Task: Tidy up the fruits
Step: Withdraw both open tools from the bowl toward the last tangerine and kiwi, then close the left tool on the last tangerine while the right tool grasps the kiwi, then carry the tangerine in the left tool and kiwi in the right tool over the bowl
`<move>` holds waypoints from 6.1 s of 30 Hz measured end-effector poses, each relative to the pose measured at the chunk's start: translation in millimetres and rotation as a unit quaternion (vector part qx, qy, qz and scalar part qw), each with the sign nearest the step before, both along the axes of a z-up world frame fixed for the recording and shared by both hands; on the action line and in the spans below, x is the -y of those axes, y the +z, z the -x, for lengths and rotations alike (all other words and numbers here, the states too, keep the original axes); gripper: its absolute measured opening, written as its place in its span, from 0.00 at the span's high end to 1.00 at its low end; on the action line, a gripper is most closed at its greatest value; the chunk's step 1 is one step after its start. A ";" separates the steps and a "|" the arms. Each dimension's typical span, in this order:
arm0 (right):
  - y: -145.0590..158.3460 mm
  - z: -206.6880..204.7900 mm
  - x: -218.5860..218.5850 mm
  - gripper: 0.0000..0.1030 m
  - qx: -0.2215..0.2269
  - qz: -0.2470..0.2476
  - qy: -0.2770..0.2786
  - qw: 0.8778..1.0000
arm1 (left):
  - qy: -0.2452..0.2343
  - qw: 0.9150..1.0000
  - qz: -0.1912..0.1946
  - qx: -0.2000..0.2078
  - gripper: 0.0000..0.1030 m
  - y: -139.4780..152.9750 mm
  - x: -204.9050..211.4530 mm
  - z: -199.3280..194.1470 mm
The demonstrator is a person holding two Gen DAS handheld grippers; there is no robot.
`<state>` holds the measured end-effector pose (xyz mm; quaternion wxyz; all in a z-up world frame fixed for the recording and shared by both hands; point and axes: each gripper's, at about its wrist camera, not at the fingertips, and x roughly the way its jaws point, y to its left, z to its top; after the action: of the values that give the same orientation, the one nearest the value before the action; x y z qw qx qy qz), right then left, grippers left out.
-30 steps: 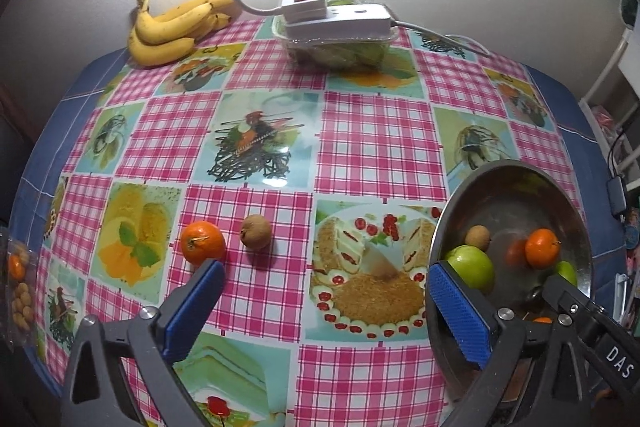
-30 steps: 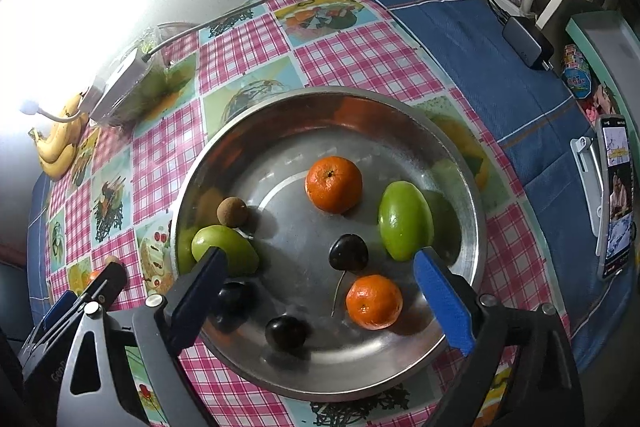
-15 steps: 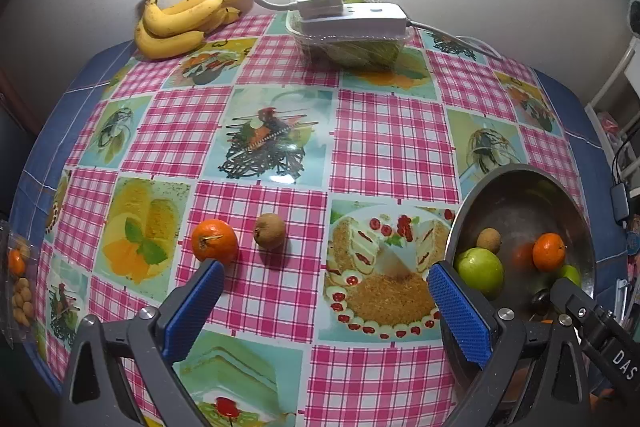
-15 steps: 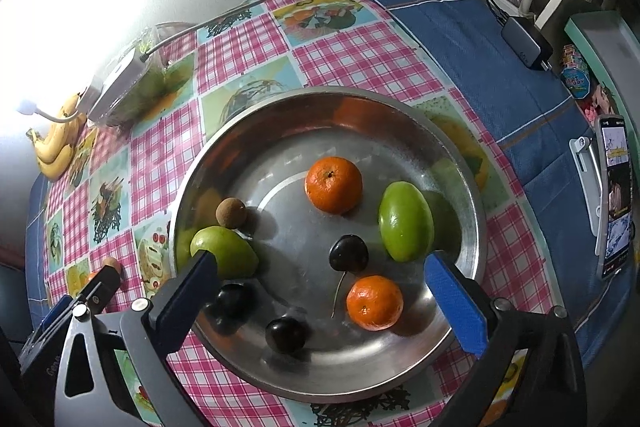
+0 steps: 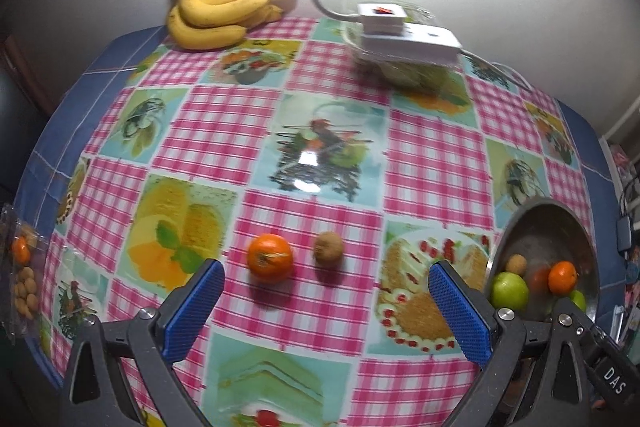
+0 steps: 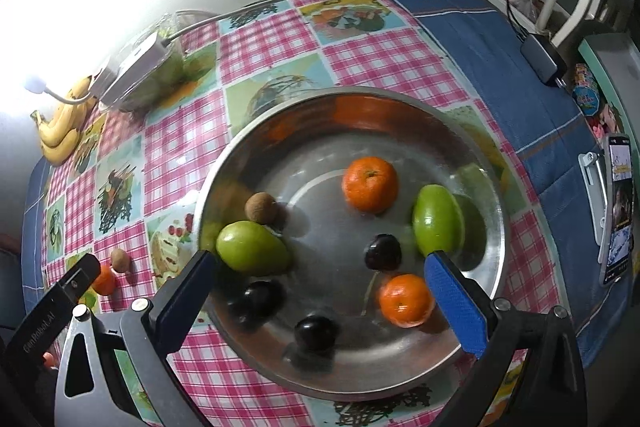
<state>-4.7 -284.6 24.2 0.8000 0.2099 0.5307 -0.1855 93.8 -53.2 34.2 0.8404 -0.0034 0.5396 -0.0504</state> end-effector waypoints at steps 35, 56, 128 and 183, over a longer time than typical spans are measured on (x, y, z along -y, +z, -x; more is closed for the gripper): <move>-27.7 -70.9 -133.8 0.00 0.024 -0.051 0.134 0.989 | 0.120 0.992 0.037 -0.026 0.00 -26.5 -120.6 -33.7; -55.5 -100.3 -159.0 0.29 0.031 -0.077 0.159 0.984 | 0.130 0.987 0.063 -0.062 0.00 -54.5 -117.8 -49.7; -17.2 -51.1 -87.8 0.75 0.016 -0.037 0.099 0.994 | 0.001 0.990 0.135 -0.039 0.62 -12.8 -25.5 -22.1; -3.5 32.2 55.6 0.75 0.039 -0.070 -0.035 0.996 | -0.231 0.971 0.055 -0.030 0.62 -7.7 168.5 73.8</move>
<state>-36.9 -340.2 20.6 0.7965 0.2906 0.5029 -0.1678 20.0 -221.7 26.5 0.7877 0.0735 0.5475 -0.2727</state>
